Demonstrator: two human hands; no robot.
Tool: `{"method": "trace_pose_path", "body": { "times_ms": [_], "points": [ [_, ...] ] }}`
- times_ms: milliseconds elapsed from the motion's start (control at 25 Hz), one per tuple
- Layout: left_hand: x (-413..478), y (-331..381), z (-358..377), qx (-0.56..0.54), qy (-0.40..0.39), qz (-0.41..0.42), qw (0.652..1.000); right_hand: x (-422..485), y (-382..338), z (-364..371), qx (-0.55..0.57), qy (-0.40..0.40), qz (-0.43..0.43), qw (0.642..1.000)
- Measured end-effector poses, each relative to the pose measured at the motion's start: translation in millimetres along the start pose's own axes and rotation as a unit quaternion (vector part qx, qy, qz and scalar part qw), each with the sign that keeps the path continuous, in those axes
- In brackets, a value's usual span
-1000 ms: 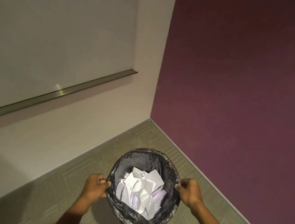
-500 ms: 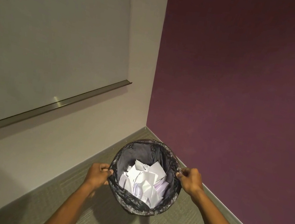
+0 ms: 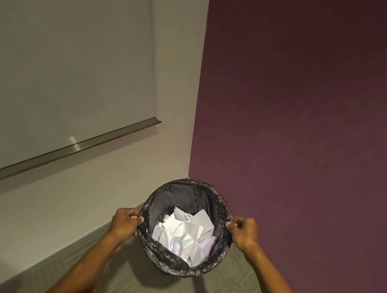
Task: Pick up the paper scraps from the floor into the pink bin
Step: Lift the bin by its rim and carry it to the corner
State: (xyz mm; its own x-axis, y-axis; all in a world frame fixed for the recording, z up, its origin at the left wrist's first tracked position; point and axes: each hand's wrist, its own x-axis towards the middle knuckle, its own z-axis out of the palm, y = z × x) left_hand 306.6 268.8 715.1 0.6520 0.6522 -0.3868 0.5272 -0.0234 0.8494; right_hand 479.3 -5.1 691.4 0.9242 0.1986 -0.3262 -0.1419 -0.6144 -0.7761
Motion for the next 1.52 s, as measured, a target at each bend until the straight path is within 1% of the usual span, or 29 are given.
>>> {"method": "trace_pose_path", "body": {
  "times_ms": [160, 320, 520, 680, 920, 1000, 1080, 1120, 1200, 1280, 1440, 1520],
  "points": [
    [36, 37, 30, 0.016, 0.008, -0.023, 1.000, 66, -9, -16, -0.009, -0.017, -0.006, 1.000],
    [62, 69, 53, 0.003, 0.015, -0.034, 0.999, 114, -25, -33, -0.022, -0.015, -0.024, 0.999],
    [90, 88, 67, 0.006, 0.025, -0.042, 0.999, 162, -46, -41, -0.030, -0.044, -0.042, 0.998],
    [125, 93, 72, -0.026, -0.003, -0.047, 0.999, 202, -51, -29, -0.035, -0.046, -0.039, 0.998],
    [191, 85, 88, -0.061, 0.034, -0.082, 0.994, 266, -53, 12, -0.048, -0.050, -0.016, 0.997],
    [222, 71, 95, -0.080, 0.029, -0.104, 0.991, 293, -43, 31, -0.061, -0.047, -0.013, 0.997],
    [261, 45, 104, -0.073, 0.017, -0.118, 0.990, 323, -28, 58, -0.078, -0.043, -0.006, 0.996],
    [278, 31, 109, -0.052, 0.006, -0.119, 0.992, 337, -20, 72, -0.078, -0.046, -0.001, 0.996],
    [311, 0, 122, 0.027, -0.017, -0.109, 0.994, 363, 2, 104, -0.085, -0.041, 0.006, 0.996],
    [345, -38, 140, 0.076, -0.023, -0.095, 0.992, 390, 30, 139, -0.109, -0.028, 0.008, 0.994],
    [408, -114, 175, 0.074, -0.040, -0.108, 0.991, 431, 96, 194, -0.123, -0.025, -0.010, 0.992],
    [441, -149, 187, 0.099, -0.051, -0.112, 0.987, 449, 122, 217, -0.133, -0.023, -0.015, 0.991]
  ]
}}
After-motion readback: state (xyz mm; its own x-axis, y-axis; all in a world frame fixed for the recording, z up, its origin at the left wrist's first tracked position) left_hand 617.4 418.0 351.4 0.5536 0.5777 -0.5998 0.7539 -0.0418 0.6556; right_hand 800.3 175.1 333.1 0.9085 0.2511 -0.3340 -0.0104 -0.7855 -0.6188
